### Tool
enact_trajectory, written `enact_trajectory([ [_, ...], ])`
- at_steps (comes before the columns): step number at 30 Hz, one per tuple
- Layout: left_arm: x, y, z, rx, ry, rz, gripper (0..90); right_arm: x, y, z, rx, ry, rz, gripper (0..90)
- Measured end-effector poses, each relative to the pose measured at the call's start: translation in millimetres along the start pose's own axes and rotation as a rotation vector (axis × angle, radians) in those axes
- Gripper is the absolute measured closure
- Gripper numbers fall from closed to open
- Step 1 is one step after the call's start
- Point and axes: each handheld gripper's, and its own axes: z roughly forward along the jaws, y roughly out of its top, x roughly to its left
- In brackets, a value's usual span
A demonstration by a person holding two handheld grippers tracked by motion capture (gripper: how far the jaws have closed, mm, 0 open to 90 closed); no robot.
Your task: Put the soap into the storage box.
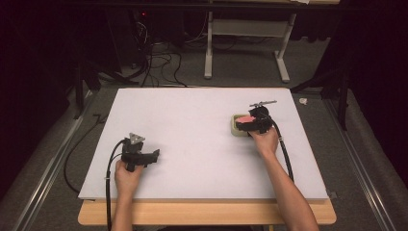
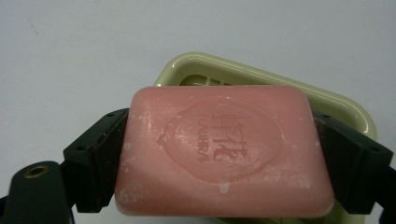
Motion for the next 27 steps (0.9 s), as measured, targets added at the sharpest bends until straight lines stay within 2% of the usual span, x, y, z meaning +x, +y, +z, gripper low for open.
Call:
enact_trajectory([
  [12,0.0,0.0,0.0,0.0,0.0,0.0,15.1,-0.9,1.8,-0.4,-0.011,-0.007,0.026,13.0],
  [27,0.0,0.0,0.0,0.0,0.0,0.0,15.1,-0.4,3.4,-4.9,-0.032,-0.006,0.021,12.7],
])
